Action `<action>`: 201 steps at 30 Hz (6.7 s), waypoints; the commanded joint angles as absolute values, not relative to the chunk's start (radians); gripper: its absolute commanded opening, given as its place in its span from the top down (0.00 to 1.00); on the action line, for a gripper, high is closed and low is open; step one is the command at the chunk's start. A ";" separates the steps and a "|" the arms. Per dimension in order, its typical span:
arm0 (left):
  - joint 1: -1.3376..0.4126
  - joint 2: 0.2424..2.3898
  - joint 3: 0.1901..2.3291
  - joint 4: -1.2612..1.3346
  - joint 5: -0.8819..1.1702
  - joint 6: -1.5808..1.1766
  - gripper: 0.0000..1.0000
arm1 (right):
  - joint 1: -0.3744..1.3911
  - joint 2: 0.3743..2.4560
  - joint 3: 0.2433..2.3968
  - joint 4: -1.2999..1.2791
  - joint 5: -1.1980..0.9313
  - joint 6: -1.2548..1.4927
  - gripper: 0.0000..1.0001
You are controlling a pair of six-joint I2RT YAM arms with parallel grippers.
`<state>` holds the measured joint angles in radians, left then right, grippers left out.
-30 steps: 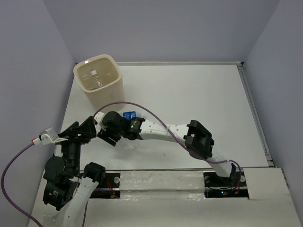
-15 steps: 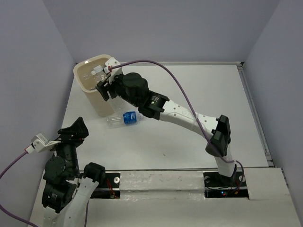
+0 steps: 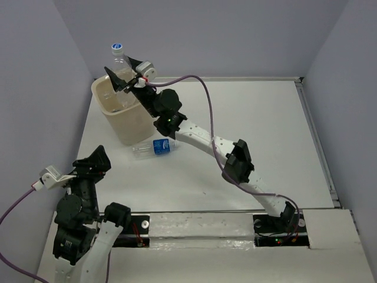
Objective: Put the plastic bottles in the bin
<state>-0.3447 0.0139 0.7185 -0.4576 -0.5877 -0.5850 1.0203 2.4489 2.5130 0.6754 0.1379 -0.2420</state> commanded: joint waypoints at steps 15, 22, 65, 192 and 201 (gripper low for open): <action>-0.296 0.068 0.718 -0.405 -0.566 -0.560 0.01 | 0.877 2.635 2.589 0.839 -0.035 -0.124 0.15; -0.267 0.078 0.715 -0.396 -0.552 -0.552 0.01 | 0.906 2.499 2.474 0.718 -0.115 -0.137 0.03; -0.316 0.011 0.709 -0.382 -0.528 -0.534 0.01 | 1.063 2.253 1.844 -0.117 -0.032 -0.560 0.04; -0.272 0.049 0.709 -0.377 -0.497 -0.522 0.01 | 0.922 2.019 1.966 0.475 -0.172 0.083 0.00; -0.239 0.075 0.724 -0.383 -0.468 -0.489 0.01 | 0.931 1.610 1.302 0.609 -0.163 0.253 0.07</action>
<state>-0.2512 0.0490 0.6960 -0.4030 -0.4816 -0.5274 0.9180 1.7195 1.5150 0.5171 -0.1623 0.1310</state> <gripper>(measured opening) 0.989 0.964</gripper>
